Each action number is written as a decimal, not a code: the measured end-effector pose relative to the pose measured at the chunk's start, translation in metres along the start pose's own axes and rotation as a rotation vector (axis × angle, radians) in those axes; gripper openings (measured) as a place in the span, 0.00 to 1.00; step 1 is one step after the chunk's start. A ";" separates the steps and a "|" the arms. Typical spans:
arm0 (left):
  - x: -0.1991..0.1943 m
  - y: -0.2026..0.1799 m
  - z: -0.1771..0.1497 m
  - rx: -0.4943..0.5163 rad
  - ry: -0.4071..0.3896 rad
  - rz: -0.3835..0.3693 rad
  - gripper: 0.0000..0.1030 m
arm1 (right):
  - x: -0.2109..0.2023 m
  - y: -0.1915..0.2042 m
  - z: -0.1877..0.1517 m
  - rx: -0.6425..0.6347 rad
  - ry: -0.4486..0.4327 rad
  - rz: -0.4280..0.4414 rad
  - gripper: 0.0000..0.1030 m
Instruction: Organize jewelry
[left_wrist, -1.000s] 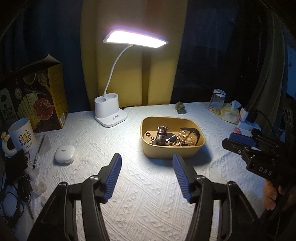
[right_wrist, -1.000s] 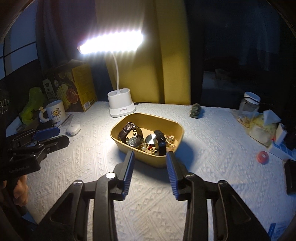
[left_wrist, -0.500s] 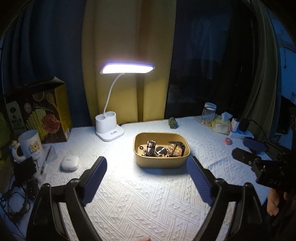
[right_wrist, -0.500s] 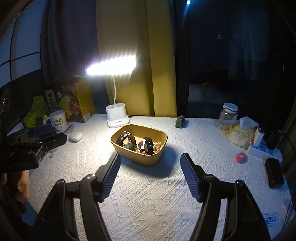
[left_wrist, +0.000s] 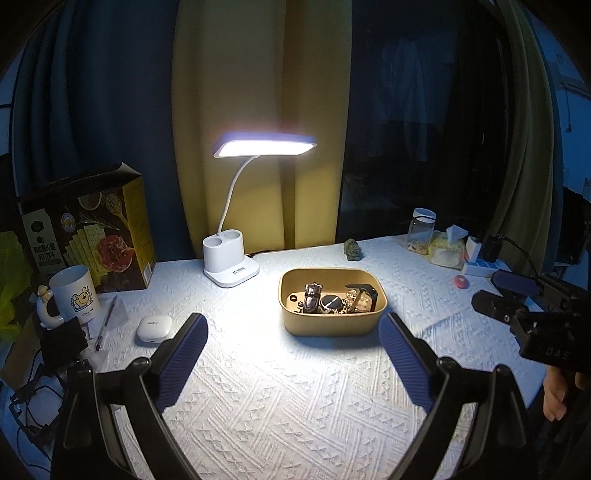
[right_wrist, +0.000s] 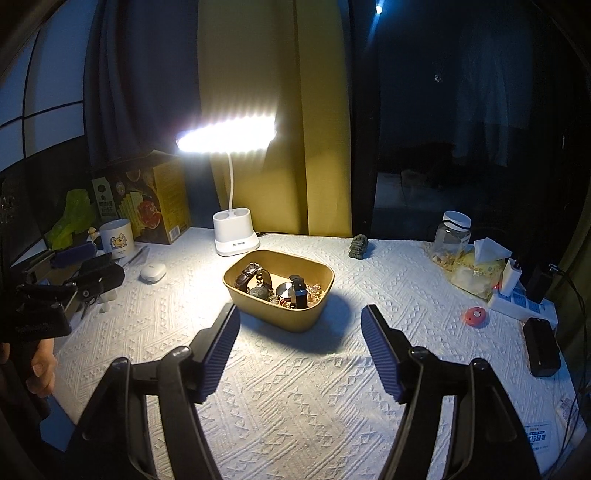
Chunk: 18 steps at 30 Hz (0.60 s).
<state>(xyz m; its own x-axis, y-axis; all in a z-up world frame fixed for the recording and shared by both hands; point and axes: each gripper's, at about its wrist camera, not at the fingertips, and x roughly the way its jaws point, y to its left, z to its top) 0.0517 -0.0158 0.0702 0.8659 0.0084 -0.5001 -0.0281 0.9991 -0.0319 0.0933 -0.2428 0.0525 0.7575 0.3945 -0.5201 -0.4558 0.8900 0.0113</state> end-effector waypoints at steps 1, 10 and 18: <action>0.000 0.000 0.000 0.000 0.002 -0.001 0.91 | 0.000 0.000 0.000 -0.001 0.000 0.000 0.64; 0.000 0.002 -0.001 -0.002 0.005 -0.004 0.92 | 0.005 0.001 0.000 -0.002 0.010 -0.003 0.64; 0.002 -0.001 -0.002 0.000 0.009 -0.006 0.92 | 0.008 0.001 0.000 -0.003 0.012 -0.002 0.64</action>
<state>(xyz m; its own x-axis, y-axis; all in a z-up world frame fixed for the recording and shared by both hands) 0.0523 -0.0169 0.0677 0.8617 0.0020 -0.5075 -0.0227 0.9991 -0.0346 0.0986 -0.2389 0.0482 0.7525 0.3903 -0.5305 -0.4561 0.8899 0.0078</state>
